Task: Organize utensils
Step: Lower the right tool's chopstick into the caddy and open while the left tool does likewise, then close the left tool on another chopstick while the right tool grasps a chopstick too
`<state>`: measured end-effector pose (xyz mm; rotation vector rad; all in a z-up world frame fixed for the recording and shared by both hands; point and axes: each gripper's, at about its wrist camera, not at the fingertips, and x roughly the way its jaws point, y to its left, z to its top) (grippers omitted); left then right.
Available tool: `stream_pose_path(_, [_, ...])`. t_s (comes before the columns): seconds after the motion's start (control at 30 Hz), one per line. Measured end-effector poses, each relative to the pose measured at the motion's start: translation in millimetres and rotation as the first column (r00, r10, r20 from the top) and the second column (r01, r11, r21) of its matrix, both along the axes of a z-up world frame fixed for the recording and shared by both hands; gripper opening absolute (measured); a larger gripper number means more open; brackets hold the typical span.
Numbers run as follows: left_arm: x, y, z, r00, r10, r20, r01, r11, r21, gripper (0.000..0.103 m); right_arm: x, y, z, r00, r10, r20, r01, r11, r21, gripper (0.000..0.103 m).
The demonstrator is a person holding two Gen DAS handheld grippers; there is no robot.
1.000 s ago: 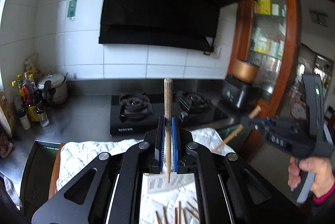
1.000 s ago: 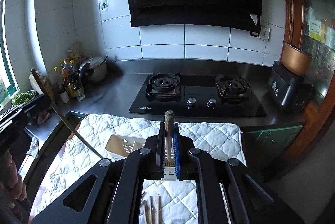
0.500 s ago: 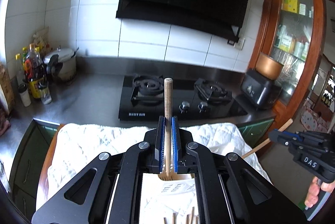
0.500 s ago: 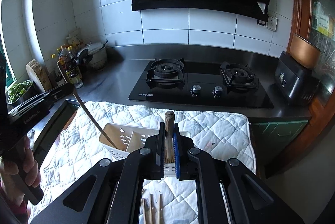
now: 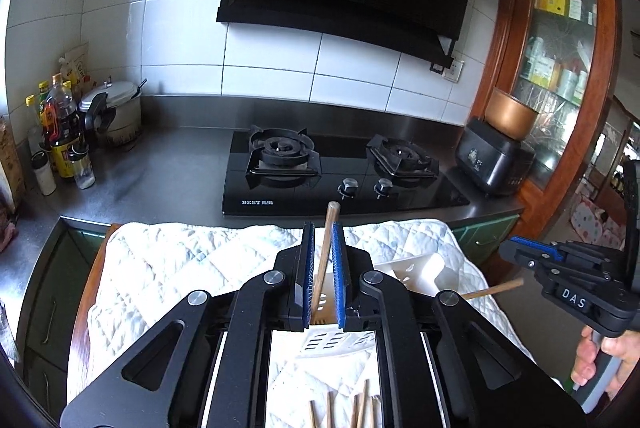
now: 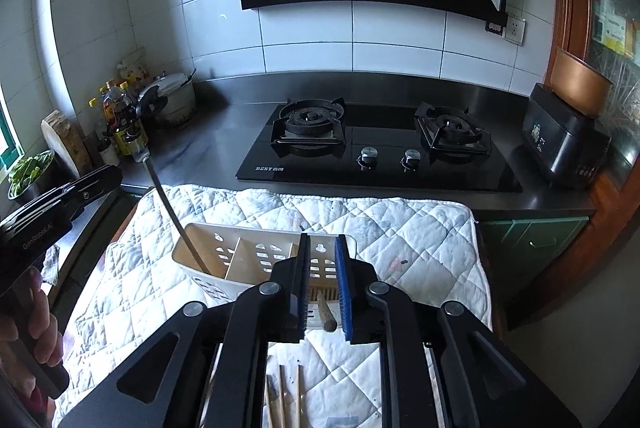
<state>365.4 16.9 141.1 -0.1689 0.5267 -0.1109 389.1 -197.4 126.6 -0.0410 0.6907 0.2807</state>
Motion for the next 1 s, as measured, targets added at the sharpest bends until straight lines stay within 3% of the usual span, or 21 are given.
stream_pose_path(0.2, [-41,5,16,0.999,-0.004,0.038,0.004,1.000,-0.012,0.009,-47,-8,17,0.997,0.020,0.071,-0.020,1.000,-0.004,0.021])
stream_pose_path(0.37, [-89,9,11,0.999,-0.016,0.034,0.017,0.999,-0.030,0.009,-98,-14,6,0.996,0.038,0.080,-0.037,0.999,-0.015,0.023])
stream_pose_path(0.77, [-187,20,-71,0.996,-0.048,-0.081,0.039,0.993,-0.114,0.009,-197,-24,-100,0.998,0.059,-0.033,-0.060,0.998,-0.036,0.023])
stream_pose_path(1.0, [-223,24,-119,0.991,-0.015,-0.133,0.005,0.997,-0.071,0.009,-221,-29,-159,0.993,0.039,-0.111,-0.043,0.999,-0.033,0.019])
